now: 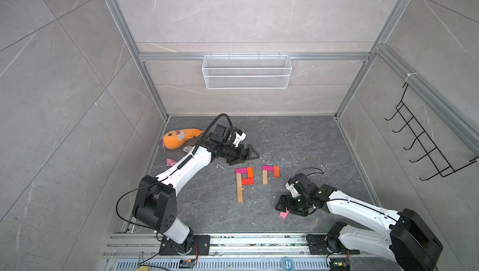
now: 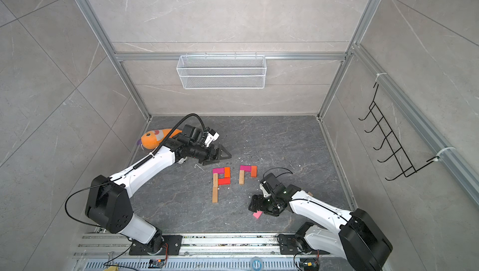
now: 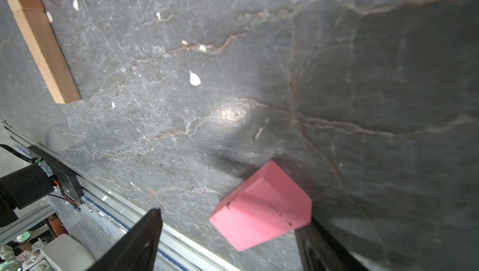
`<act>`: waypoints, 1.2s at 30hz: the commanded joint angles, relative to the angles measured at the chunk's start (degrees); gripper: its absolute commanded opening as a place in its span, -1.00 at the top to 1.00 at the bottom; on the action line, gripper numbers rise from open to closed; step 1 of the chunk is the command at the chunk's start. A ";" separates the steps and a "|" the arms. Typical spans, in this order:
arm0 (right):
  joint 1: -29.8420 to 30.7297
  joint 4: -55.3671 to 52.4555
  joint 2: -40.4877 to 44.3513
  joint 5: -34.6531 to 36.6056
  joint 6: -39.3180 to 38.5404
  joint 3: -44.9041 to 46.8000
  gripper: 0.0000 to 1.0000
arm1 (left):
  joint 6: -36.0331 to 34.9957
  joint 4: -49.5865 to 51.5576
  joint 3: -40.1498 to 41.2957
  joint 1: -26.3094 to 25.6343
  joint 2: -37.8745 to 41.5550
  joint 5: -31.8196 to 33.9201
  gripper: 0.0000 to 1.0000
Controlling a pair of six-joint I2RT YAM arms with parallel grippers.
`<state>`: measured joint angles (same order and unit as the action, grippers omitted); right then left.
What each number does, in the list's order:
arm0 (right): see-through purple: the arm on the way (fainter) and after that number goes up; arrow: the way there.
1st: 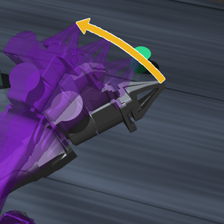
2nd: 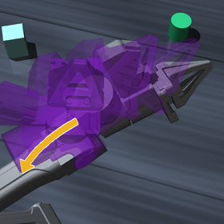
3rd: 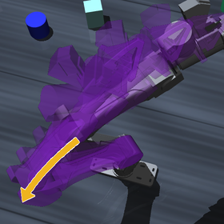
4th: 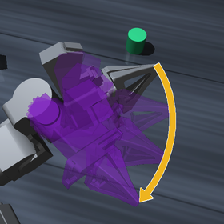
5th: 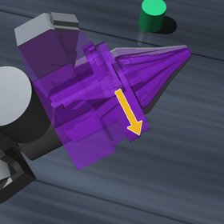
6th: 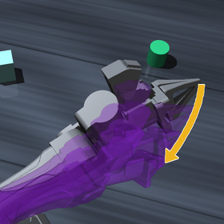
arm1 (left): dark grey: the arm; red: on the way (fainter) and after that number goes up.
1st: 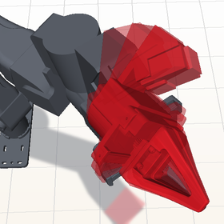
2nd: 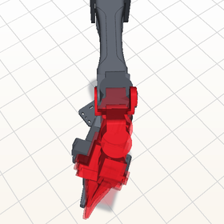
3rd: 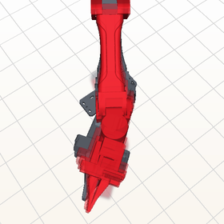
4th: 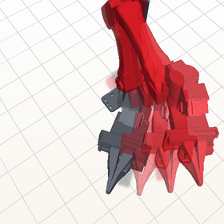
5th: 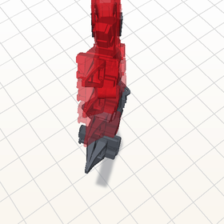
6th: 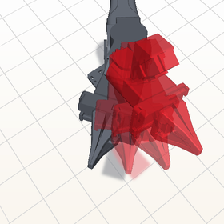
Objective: Assemble the letter p with building blocks
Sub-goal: Move the building block to the center of the board.
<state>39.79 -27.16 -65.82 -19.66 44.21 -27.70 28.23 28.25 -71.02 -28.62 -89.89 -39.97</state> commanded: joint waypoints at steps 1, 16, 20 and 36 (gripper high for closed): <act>1.71 -5.81 -1.39 3.72 2.48 2.30 -0.61 | -0.83 0.25 -1.49 -0.21 0.24 -0.07 -0.99; 9.57 8.35 -10.92 -2.13 12.25 -1.30 -0.52 | -1.00 0.64 -1.79 -0.21 -0.22 -0.07 -0.99; 9.60 11.55 -15.51 -1.26 12.57 -4.16 -0.53 | -1.07 0.84 -1.84 -0.21 -0.15 0.15 -1.00; 9.38 -8.99 -15.66 8.51 -10.30 -19.60 -0.62 | -2.31 1.29 0.65 0.35 5.65 3.68 -0.99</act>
<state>49.06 -26.94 -82.78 -16.34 43.22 -44.66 27.97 28.84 -70.85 -28.60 -89.14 -37.85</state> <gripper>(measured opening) 0.806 0.996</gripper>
